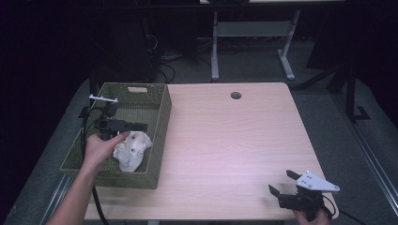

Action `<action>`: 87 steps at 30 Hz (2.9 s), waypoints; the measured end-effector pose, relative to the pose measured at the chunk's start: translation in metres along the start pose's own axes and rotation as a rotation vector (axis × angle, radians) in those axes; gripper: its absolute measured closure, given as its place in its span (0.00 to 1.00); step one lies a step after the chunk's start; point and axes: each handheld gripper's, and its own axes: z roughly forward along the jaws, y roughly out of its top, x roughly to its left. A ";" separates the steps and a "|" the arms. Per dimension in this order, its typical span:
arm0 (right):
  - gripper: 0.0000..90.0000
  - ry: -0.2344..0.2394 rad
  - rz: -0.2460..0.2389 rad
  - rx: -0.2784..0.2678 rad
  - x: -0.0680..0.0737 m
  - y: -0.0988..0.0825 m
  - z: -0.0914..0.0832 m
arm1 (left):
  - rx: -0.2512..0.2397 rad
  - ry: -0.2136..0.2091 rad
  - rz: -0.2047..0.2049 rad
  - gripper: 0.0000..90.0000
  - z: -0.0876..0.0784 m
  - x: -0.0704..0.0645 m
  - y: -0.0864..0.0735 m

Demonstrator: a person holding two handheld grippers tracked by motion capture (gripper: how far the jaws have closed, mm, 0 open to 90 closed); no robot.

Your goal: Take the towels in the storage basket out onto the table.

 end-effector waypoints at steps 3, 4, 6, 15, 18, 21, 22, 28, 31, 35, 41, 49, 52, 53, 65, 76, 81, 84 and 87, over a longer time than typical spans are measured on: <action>0.15 -0.001 0.003 -0.002 0.000 0.000 0.000 | 0.000 0.023 -0.021 0.23 0.000 0.007 -0.002; 0.15 -0.001 0.003 -0.002 0.000 0.000 0.000 | 0.012 0.035 -0.027 0.23 0.001 0.011 -0.003; 0.15 0.000 0.006 0.000 0.000 0.000 0.000 | 0.019 0.066 -0.047 0.22 0.000 0.020 -0.007; 0.15 -0.001 0.001 0.005 0.000 0.000 0.001 | 0.065 0.246 -0.047 0.24 -0.003 0.037 -0.009; 0.15 -0.002 0.001 0.008 0.000 -0.001 0.001 | 0.097 0.297 -0.051 0.26 0.000 0.039 -0.009; 0.15 -0.001 0.000 0.009 -0.001 -0.001 0.002 | 0.158 0.398 -0.024 0.29 0.007 0.040 -0.007; 0.15 -0.001 0.000 0.009 -0.001 -0.001 0.002 | 0.208 0.465 0.002 0.29 0.014 0.042 -0.006; 0.15 0.001 0.006 0.001 -0.002 -0.001 0.000 | 0.355 0.546 0.029 0.31 0.038 0.047 -0.007; 0.15 0.002 0.003 -0.001 -0.002 -0.001 0.000 | 0.414 0.596 0.040 0.33 0.048 0.050 -0.007; 0.15 0.000 0.004 -0.006 -0.002 -0.001 -0.001 | 0.459 0.627 0.020 0.34 0.059 0.056 -0.009; 0.15 -0.002 0.003 -0.005 -0.003 -0.001 -0.002 | 0.538 0.669 0.026 0.40 0.070 0.059 -0.011; 0.15 0.000 0.001 -0.006 -0.002 -0.001 -0.002 | 0.589 0.733 0.083 0.51 0.080 0.051 -0.011; 0.15 -0.001 0.001 -0.006 -0.002 -0.001 -0.002 | 0.583 0.736 0.087 0.60 0.077 0.052 -0.011; 0.15 -0.001 0.001 -0.006 -0.002 -0.001 -0.002 | 0.583 0.736 0.087 0.62 0.077 0.052 -0.011; 0.15 0.000 -0.001 -0.004 -0.003 -0.002 -0.002 | 0.566 0.727 0.061 0.73 0.072 0.057 -0.009; 0.15 -0.013 0.014 -0.002 -0.004 -0.003 -0.001 | 0.524 0.670 0.041 0.80 0.056 0.055 -0.005; 0.15 -0.018 0.013 -0.003 -0.004 -0.003 -0.002 | 0.491 0.638 0.063 0.81 0.047 0.048 -0.002; 0.15 -0.016 0.008 0.002 -0.003 -0.002 -0.001 | 0.451 0.585 0.066 0.81 0.036 0.041 0.003; 0.15 -0.015 0.010 -0.001 -0.003 -0.002 -0.001 | 0.420 0.567 0.042 0.80 0.027 0.040 0.007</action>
